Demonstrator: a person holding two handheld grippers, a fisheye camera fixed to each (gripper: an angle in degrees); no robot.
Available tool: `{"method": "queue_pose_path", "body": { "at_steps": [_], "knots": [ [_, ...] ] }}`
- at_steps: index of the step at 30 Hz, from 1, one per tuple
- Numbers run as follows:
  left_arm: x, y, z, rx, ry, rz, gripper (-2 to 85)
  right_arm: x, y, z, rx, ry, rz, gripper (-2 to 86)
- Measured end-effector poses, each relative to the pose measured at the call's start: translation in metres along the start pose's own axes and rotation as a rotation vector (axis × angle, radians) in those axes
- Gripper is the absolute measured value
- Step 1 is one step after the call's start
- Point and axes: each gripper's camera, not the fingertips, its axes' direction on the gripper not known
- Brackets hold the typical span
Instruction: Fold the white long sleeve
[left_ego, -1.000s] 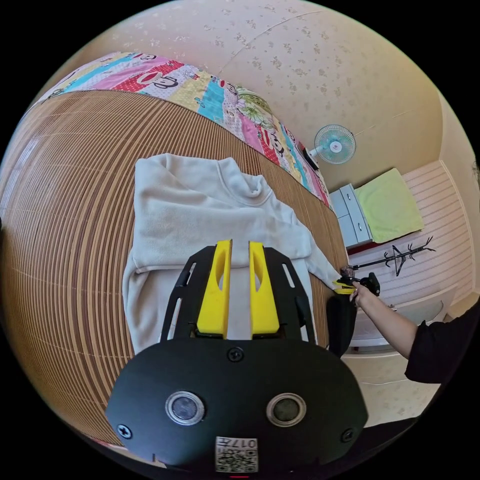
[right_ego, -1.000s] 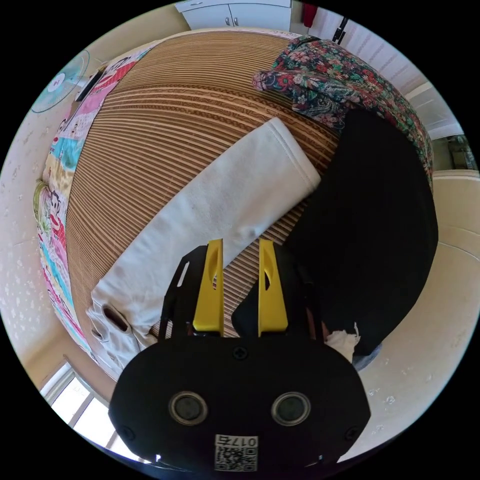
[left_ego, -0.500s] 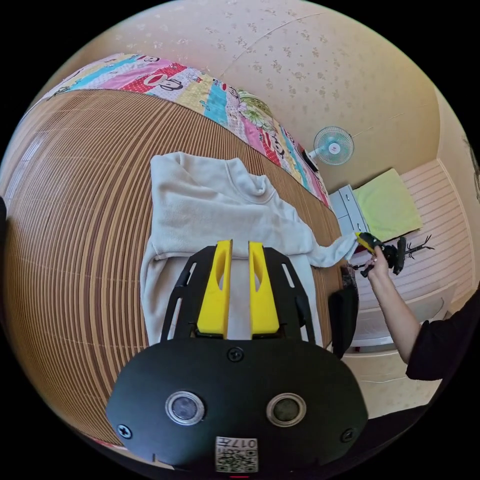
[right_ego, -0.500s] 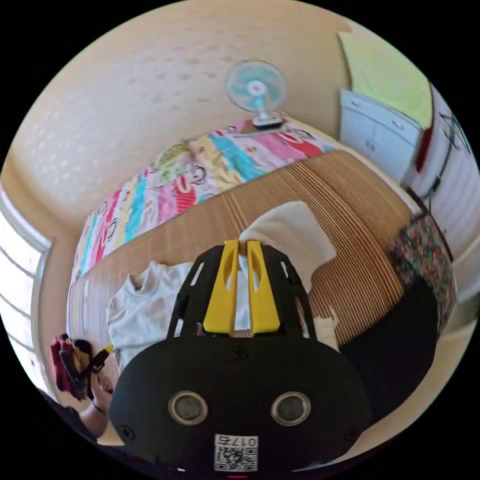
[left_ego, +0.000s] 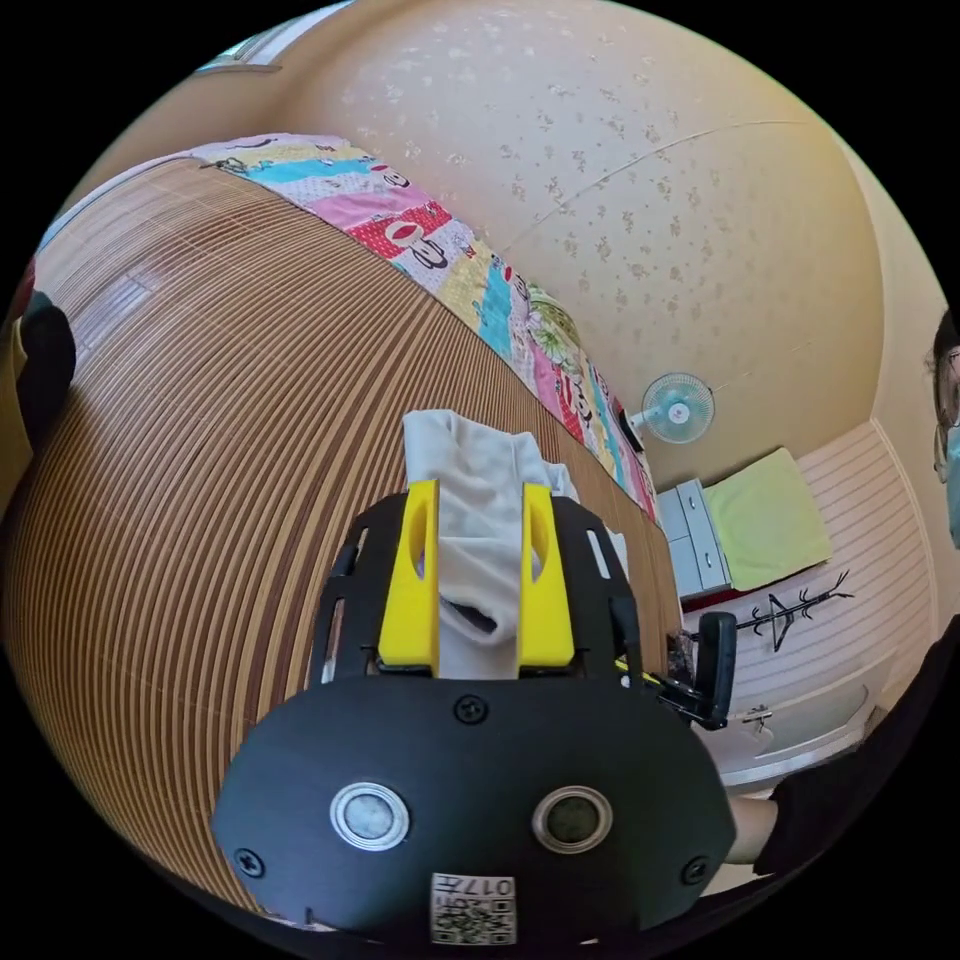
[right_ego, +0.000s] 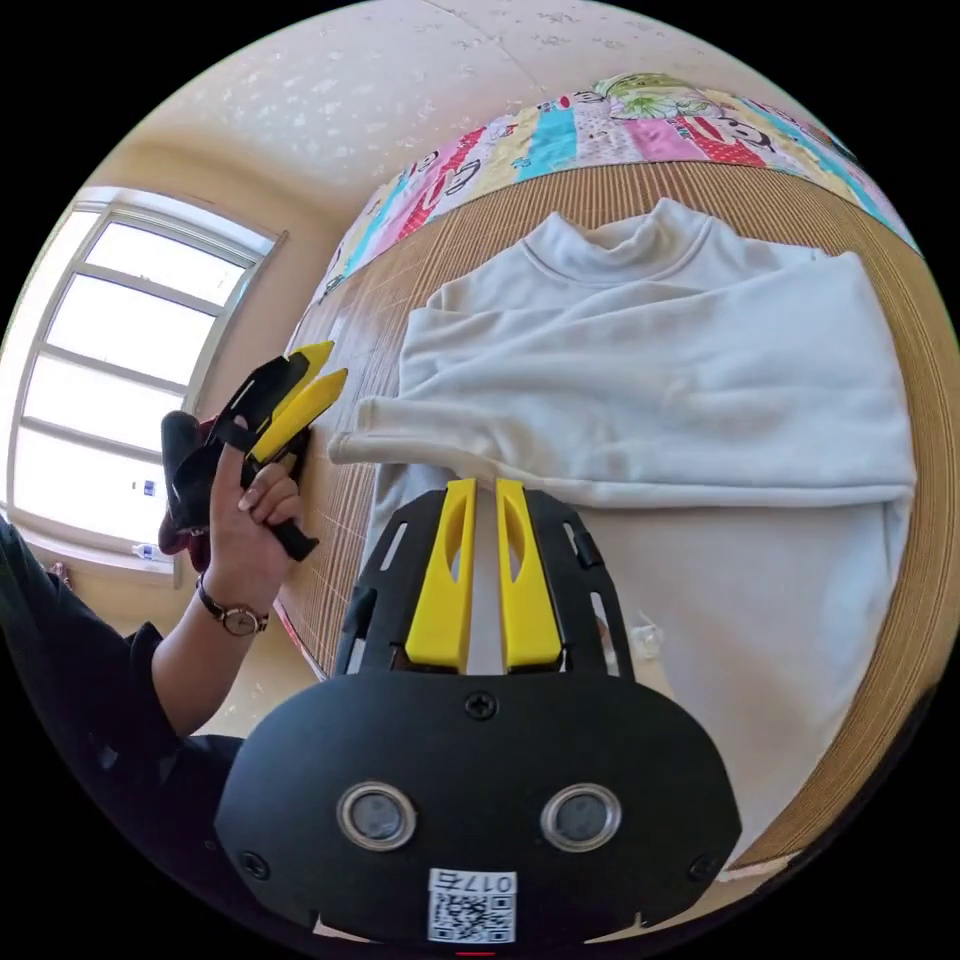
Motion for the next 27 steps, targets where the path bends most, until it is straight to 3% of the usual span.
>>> {"method": "queue_pose_path", "body": {
  "at_steps": [3,8,13,17,19,22,27],
  "knots": [
    [-0.006,0.0,0.017,-0.111,-0.064,-0.068,13.4,0.006,0.016,-0.033,0.064,0.099,-0.01,1.6],
    [-0.003,0.032,0.001,-0.085,-0.181,-0.091,14.2,0.026,0.002,-0.059,0.135,0.299,-0.005,3.0],
    [-0.017,0.042,0.024,-0.166,-0.133,-0.118,8.4,0.075,-0.034,-0.077,0.29,0.461,0.195,9.2],
    [0.01,0.039,0.005,-0.045,-0.09,-0.04,4.0,0.129,-0.061,-0.054,0.202,0.401,0.246,7.3],
    [0.04,0.029,-0.006,-0.01,-0.024,0.038,3.8,0.136,-0.053,-0.072,0.299,0.345,0.3,5.5],
    [0.07,0.009,-0.006,0.023,-0.088,0.152,3.6,0.134,-0.04,-0.096,0.407,0.34,0.343,4.8],
    [0.035,-0.025,0.063,-0.171,-0.254,0.084,3.8,0.162,-0.056,-0.078,0.239,0.304,0.352,6.4]
  ]
}}
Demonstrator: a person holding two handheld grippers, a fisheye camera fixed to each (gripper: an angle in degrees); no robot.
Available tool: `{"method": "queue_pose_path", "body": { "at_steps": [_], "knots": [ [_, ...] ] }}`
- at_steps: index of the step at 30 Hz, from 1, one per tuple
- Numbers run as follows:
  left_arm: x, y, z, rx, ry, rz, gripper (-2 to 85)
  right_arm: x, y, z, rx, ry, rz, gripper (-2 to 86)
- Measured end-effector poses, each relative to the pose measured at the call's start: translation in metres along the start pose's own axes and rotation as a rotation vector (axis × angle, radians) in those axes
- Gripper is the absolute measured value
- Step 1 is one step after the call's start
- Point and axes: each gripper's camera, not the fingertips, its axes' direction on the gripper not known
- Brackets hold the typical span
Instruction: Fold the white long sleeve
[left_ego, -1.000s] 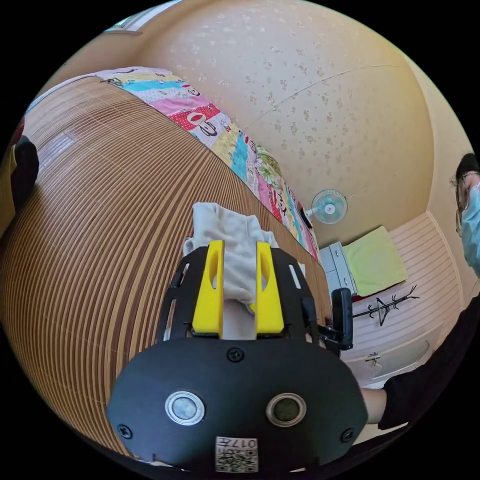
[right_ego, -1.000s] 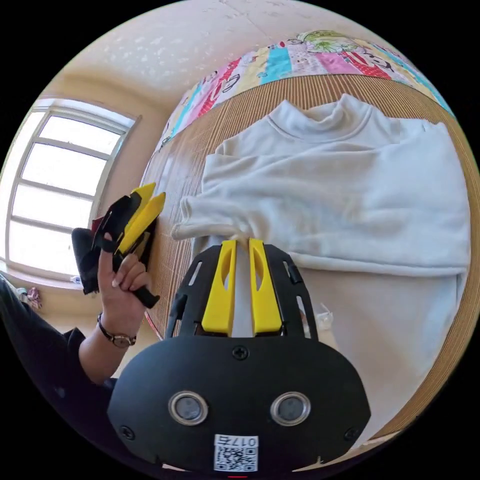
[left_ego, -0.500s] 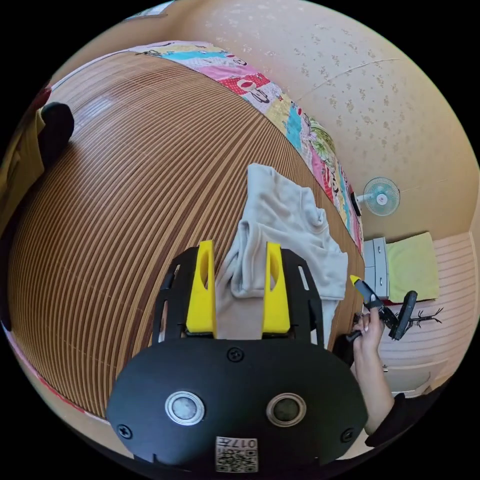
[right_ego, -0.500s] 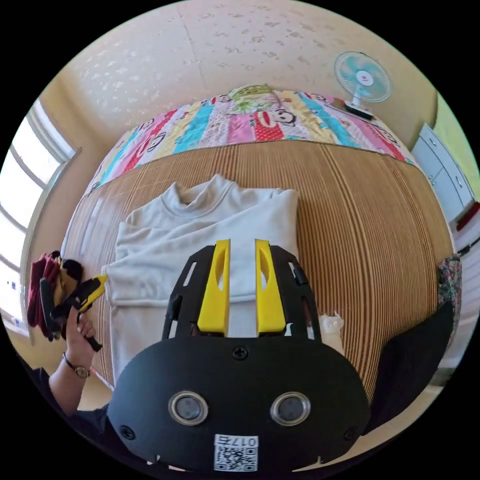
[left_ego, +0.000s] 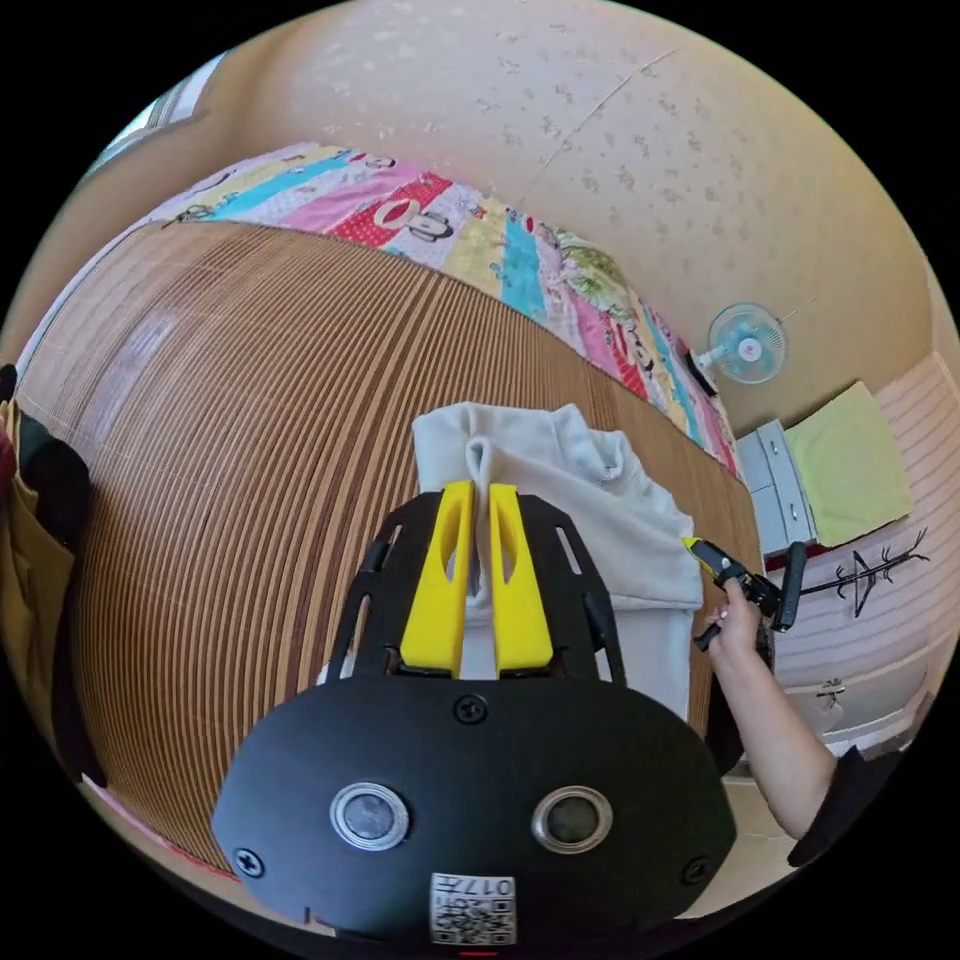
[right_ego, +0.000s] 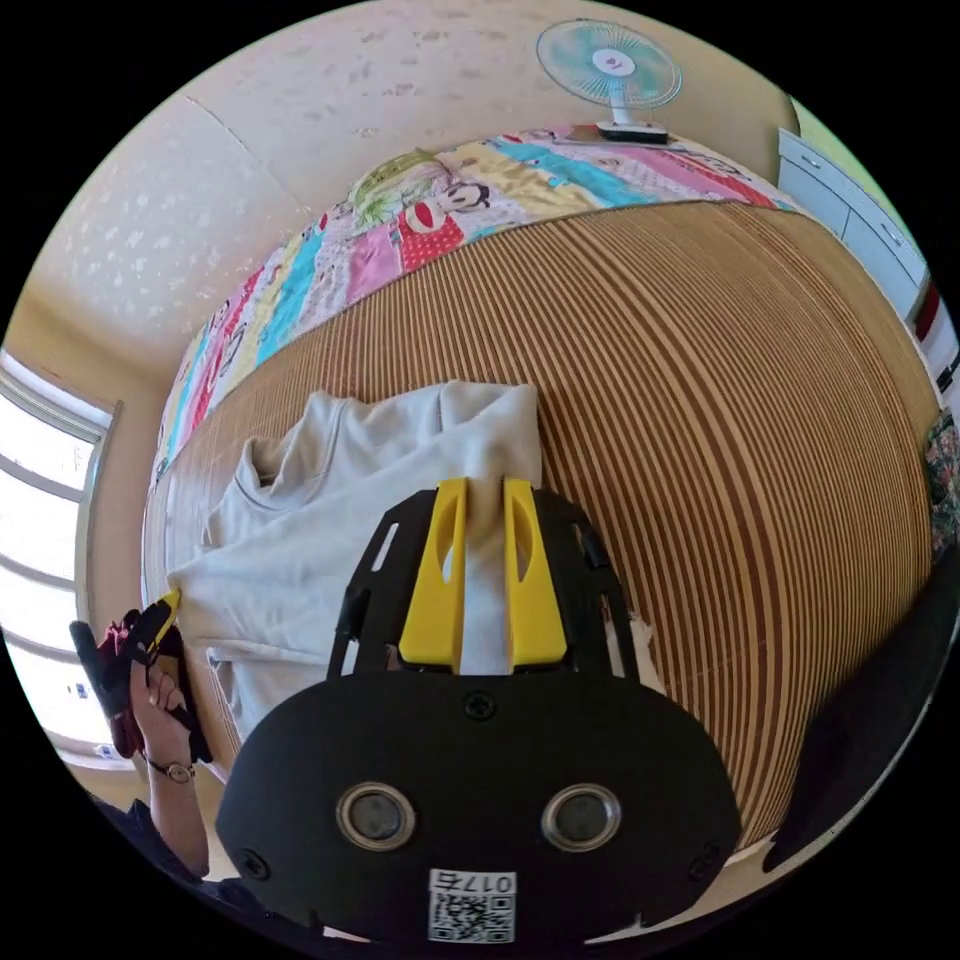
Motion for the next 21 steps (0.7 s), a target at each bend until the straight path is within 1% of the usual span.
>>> {"method": "queue_pose_path", "body": {
  "at_steps": [2,4,5,6,8,9,11,12,16,19,21],
  "knots": [
    [-0.019,-0.004,0.021,-0.021,0.046,-0.04,4.2,0.002,-0.004,-0.013,0.006,-0.025,-0.004,6.7],
    [-0.037,-0.001,0.017,0.019,0.174,-0.047,5.1,0.002,-0.001,-0.035,0.027,-0.039,-0.038,6.9],
    [-0.04,0.002,0.013,0.026,0.186,-0.048,5.8,0.003,0.007,-0.054,0.047,-0.044,-0.082,7.0],
    [-0.045,0.012,0.001,0.049,0.159,-0.054,7.1,0.006,0.018,-0.073,0.048,-0.043,-0.117,7.0],
    [-0.05,0.033,-0.017,0.05,0.108,-0.025,8.1,0.019,0.036,-0.095,0.003,-0.052,-0.136,7.0],
    [-0.054,0.05,-0.027,0.019,0.112,0.003,8.7,0.024,0.043,-0.101,-0.027,-0.066,-0.144,7.0],
    [-0.064,0.081,-0.04,-0.054,0.161,0.037,9.3,0.048,0.071,-0.114,-0.192,-0.13,-0.184,7.3],
    [-0.069,0.105,-0.047,-0.127,0.185,0.056,9.8,0.061,0.088,-0.12,-0.267,-0.117,-0.184,7.5],
    [-0.077,0.185,-0.064,-0.444,0.161,0.059,10.9,0.101,0.135,-0.143,-0.454,-0.095,-0.13,8.1],
    [-0.075,0.23,-0.07,-0.616,0.126,0.07,12.4,0.128,0.166,-0.159,-0.564,-0.122,-0.103,8.6],
    [-0.075,0.246,-0.074,-0.643,0.116,0.076,12.5,0.14,0.178,-0.164,-0.628,-0.141,-0.102,9.2]
  ]
}}
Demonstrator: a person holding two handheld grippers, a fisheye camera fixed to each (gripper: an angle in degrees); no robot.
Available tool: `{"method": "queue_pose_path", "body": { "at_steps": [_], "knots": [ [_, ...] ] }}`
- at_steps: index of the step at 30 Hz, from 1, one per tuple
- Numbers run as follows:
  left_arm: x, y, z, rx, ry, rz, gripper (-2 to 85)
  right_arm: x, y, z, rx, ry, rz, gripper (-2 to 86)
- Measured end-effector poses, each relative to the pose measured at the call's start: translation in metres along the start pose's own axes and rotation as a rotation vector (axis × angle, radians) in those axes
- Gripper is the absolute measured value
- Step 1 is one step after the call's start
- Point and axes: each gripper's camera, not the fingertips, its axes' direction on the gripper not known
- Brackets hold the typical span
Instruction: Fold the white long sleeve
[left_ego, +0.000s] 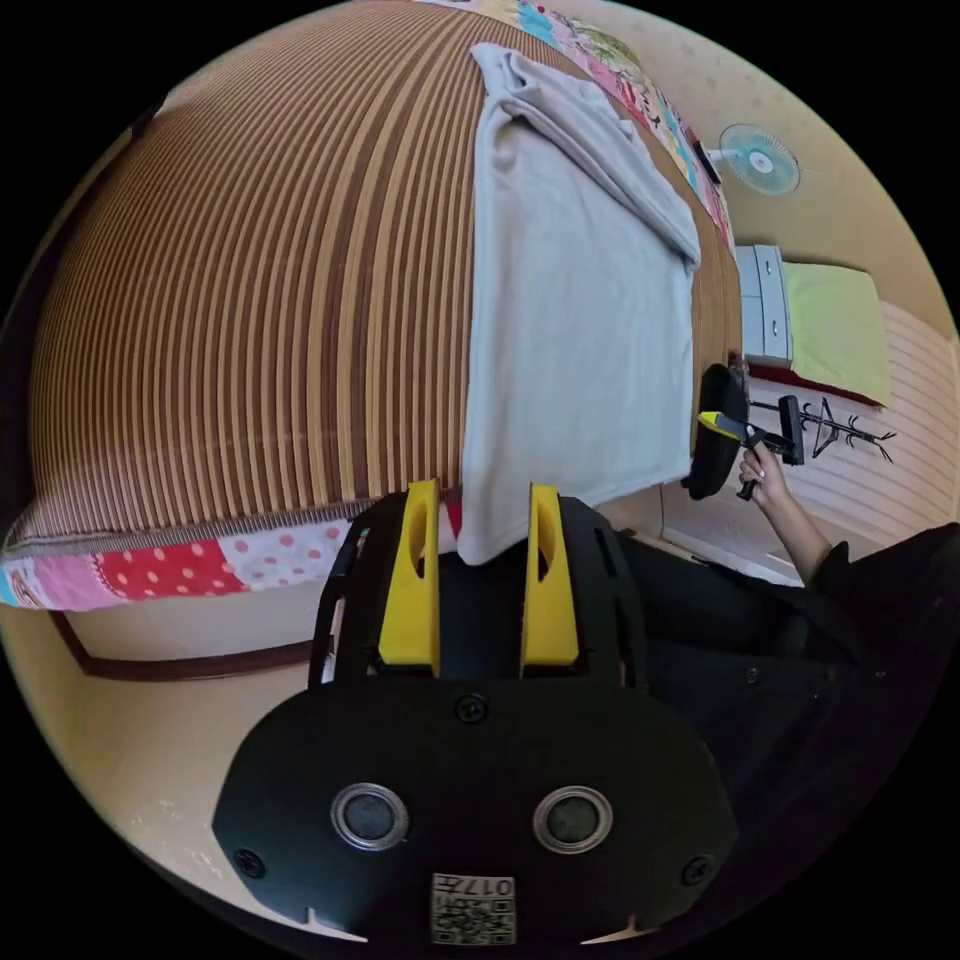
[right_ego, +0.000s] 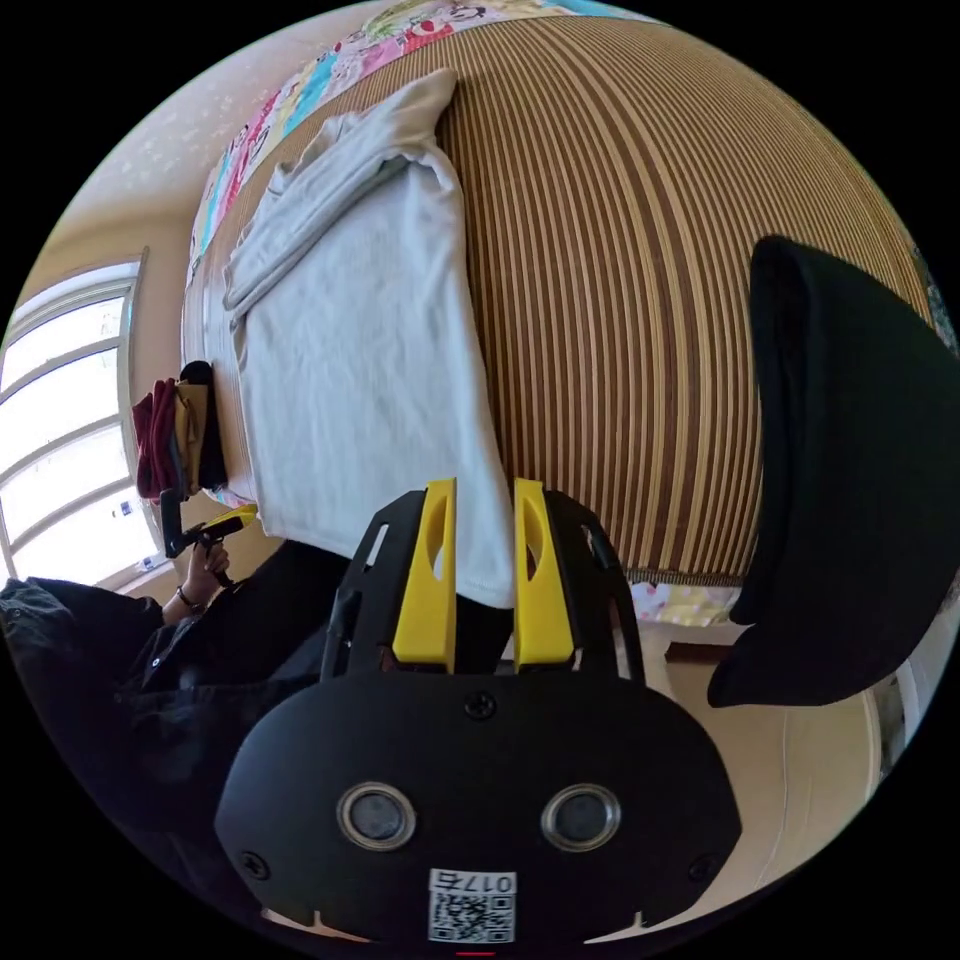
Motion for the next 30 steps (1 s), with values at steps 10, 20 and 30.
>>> {"method": "queue_pose_path", "body": {
  "at_steps": [10,20,30],
  "knots": [
    [-0.025,-0.01,-0.005,-0.062,0.06,0.059,3.2,0.041,0.018,-0.04,-0.067,-0.16,-0.08,10.2],
    [-0.044,0.002,-0.042,-0.052,0.16,0.077,1.2,0.069,0.051,-0.084,-0.036,-0.235,-0.054,4.6],
    [-0.092,0.105,-0.084,0.169,0.872,-0.044,0.3,0.104,0.157,-0.184,0.175,-0.955,-0.018,3.1]
  ]
}}
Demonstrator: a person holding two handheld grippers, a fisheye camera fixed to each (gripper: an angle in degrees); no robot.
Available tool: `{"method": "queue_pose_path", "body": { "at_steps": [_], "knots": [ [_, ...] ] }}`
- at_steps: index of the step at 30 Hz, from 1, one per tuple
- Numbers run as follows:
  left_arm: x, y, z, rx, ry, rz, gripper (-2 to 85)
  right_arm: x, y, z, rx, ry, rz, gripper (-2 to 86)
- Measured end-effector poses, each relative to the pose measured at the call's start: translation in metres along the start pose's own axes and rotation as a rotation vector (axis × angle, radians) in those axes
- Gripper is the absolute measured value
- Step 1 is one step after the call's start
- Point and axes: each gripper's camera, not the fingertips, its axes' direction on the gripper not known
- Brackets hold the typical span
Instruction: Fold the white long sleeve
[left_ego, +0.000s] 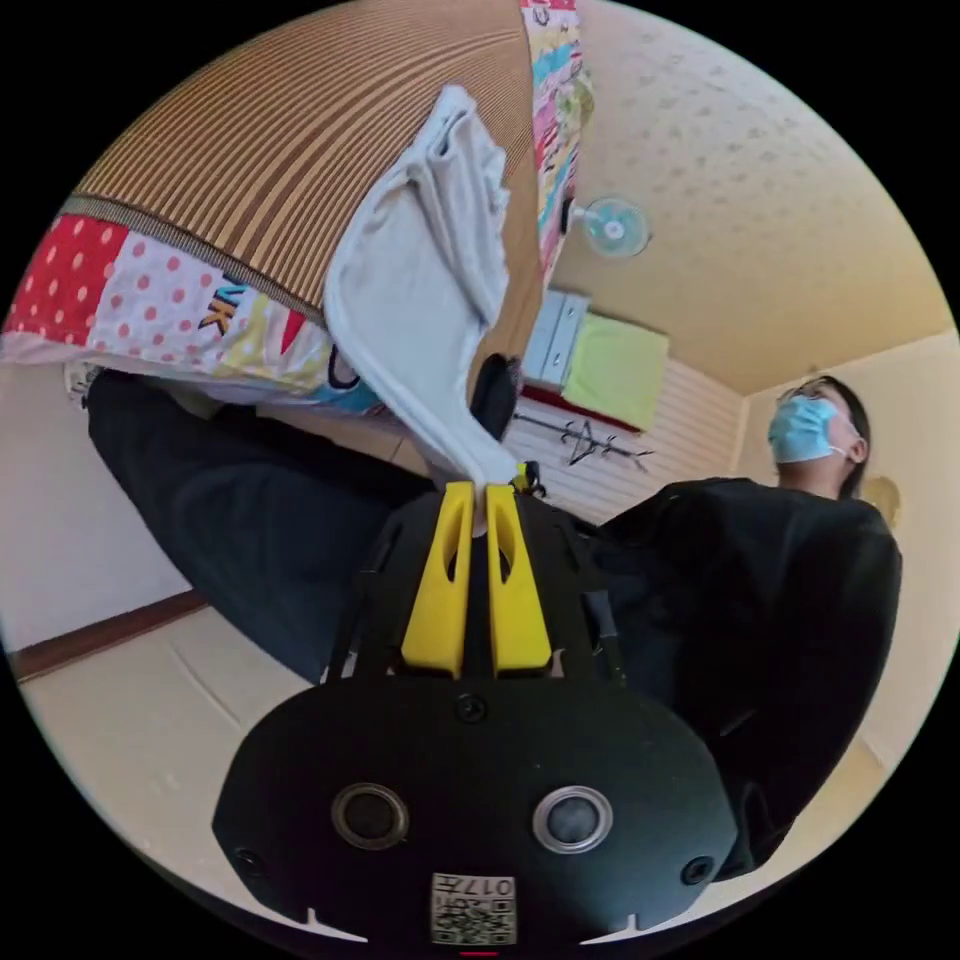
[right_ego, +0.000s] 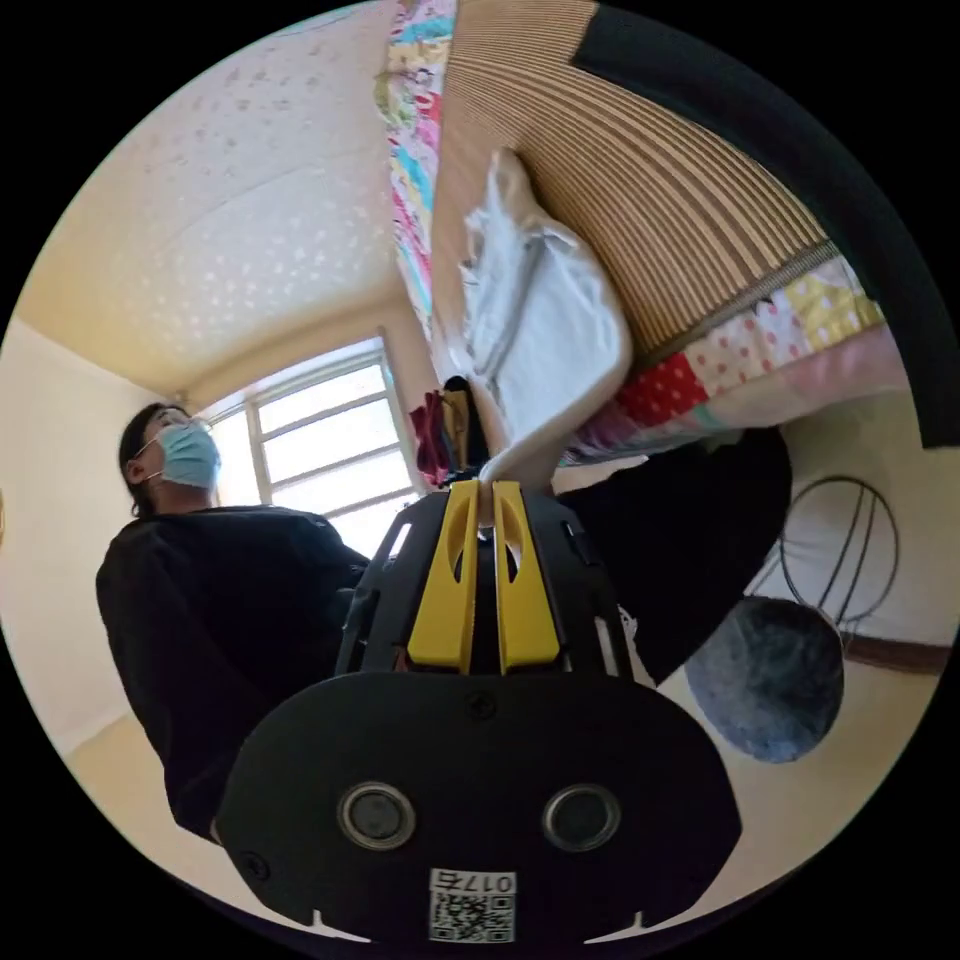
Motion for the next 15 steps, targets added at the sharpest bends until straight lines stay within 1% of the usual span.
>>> {"method": "queue_pose_path", "body": {
  "at_steps": [1,3,6,8,9,10,12,14,15],
  "knots": [
    [0.005,-0.011,-0.008,0.08,0.069,0.051,0.4,-0.013,-0.016,-0.003,0.045,-0.061,-0.081,3.1],
    [0.01,-0.04,-0.013,0.164,0.176,0.134,0.4,-0.023,-0.066,-0.006,0.14,-0.152,-0.183,3.0],
    [0.005,-0.107,-0.01,0.242,0.267,0.2,0.5,-0.015,-0.13,-0.003,0.231,-0.198,-0.207,3.0],
    [-0.006,-0.148,-0.01,0.289,0.27,0.199,0.6,-0.003,-0.202,0.009,0.277,-0.211,-0.204,3.0],
    [-0.017,-0.174,-0.011,0.345,0.278,0.166,0.6,0.003,-0.235,0.018,0.277,-0.213,-0.199,3.1],
    [-0.027,-0.198,-0.01,0.397,0.307,0.127,0.5,0.006,-0.251,0.023,0.281,-0.212,-0.196,3.1],
    [-0.036,-0.235,-0.006,0.44,0.33,0.085,0.6,0.015,-0.291,0.035,0.304,-0.199,-0.172,3.3],
    [-0.033,-0.27,0.0,0.431,0.282,0.114,1.1,0.026,-0.332,0.044,0.362,-0.155,-0.118,3.7],
    [-0.033,-0.291,0.006,0.416,0.225,0.1,1.8,0.032,-0.348,0.049,0.376,-0.083,-0.05,4.1]
  ]
}}
